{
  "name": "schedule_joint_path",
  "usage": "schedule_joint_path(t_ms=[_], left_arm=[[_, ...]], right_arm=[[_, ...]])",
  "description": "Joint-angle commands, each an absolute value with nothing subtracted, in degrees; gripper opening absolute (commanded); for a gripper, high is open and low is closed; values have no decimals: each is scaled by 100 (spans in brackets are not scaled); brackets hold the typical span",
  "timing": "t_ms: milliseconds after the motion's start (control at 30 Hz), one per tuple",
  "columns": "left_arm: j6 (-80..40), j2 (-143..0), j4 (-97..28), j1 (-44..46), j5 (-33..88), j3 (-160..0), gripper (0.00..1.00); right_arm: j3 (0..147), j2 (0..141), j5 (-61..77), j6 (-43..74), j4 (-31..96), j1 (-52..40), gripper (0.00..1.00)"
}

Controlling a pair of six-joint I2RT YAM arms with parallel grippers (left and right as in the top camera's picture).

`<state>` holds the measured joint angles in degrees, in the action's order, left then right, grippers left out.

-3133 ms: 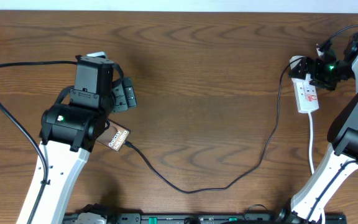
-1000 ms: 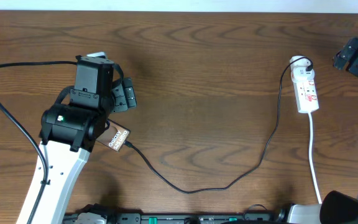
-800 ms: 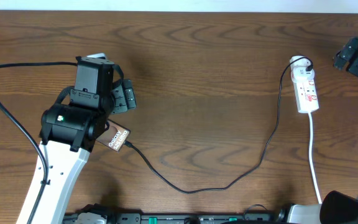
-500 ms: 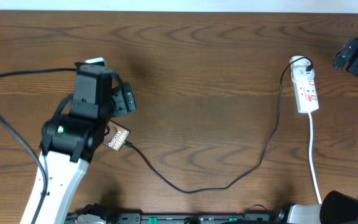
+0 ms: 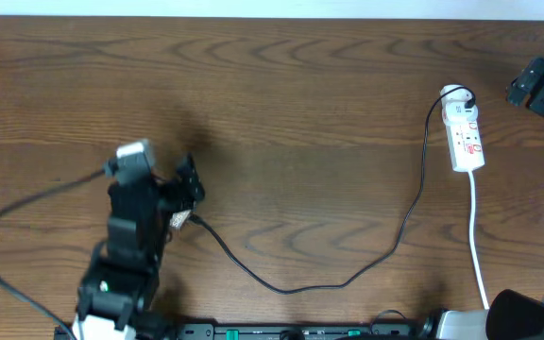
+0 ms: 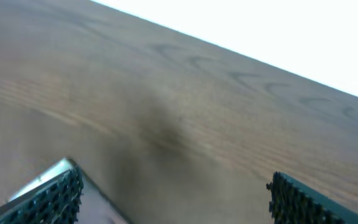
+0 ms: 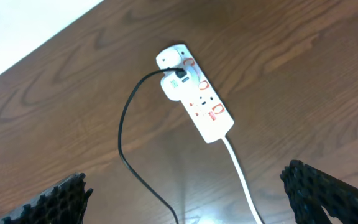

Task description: Plug charger to phone and switch on socket

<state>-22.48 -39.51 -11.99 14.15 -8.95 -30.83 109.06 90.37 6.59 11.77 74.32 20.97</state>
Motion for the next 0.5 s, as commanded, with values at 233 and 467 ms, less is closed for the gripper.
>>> schedule_joint_path(t_ms=[233, 467], left_arm=[[-2694, -1675, 163, 1398, -950, -1107, 94], [-2991, -731, 161, 1096, -945, -694, 94]], right_arm=[[10927, 8969, 633, 1238, 7439, 2078, 99], [10927, 8969, 633, 1238, 7439, 2078, 99]])
